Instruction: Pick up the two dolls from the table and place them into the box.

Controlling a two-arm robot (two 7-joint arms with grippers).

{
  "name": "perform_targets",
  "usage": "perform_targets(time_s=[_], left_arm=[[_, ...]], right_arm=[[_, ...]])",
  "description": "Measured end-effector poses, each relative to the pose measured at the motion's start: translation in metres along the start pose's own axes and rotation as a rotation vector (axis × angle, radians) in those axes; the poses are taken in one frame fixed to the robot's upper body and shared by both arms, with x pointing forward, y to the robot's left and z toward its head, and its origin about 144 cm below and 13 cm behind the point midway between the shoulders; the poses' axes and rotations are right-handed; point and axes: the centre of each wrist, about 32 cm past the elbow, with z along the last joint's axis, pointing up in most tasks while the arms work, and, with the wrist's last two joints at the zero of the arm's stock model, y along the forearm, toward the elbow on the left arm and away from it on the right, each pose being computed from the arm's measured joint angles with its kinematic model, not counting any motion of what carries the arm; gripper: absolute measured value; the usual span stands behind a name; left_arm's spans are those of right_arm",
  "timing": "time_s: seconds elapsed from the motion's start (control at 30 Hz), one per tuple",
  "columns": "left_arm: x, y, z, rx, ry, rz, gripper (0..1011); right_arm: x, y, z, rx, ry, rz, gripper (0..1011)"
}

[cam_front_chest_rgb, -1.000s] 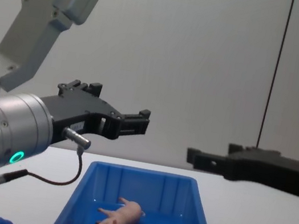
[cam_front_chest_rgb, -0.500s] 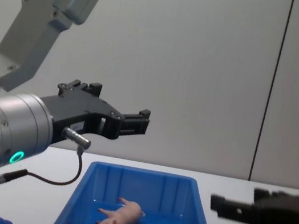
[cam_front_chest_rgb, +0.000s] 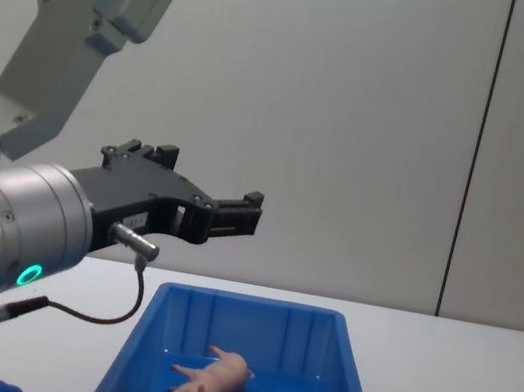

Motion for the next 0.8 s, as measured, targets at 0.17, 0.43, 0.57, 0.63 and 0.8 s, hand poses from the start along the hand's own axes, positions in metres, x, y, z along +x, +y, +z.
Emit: perform_targets(time_s=[0.17,0.43,0.57,0.63,0.8], left_arm=[[0.000,0.000,0.000,0.000,0.000,0.000,1001],[0.000,0.000,0.000,0.000,0.000,0.000,1001],[0.000,0.000,0.000,0.000,0.000,0.000,1002],[0.000,0.000,0.000,0.000,0.000,0.000,1001],[0.000,0.000,0.000,0.000,0.000,0.000,1001]], right_arm=[[-0.001,0.003,-0.004,-0.020,0.009,-0.006,977],[-0.003,0.009,-0.010,-0.045,0.031,-0.013,780],[-0.003,0.010,-0.010,-0.050,0.036,-0.017,744],[-0.004,0.010,-0.011,-0.051,0.037,-0.020,731],[-0.006,0.009,-0.014,-0.061,0.027,-0.034,690]])
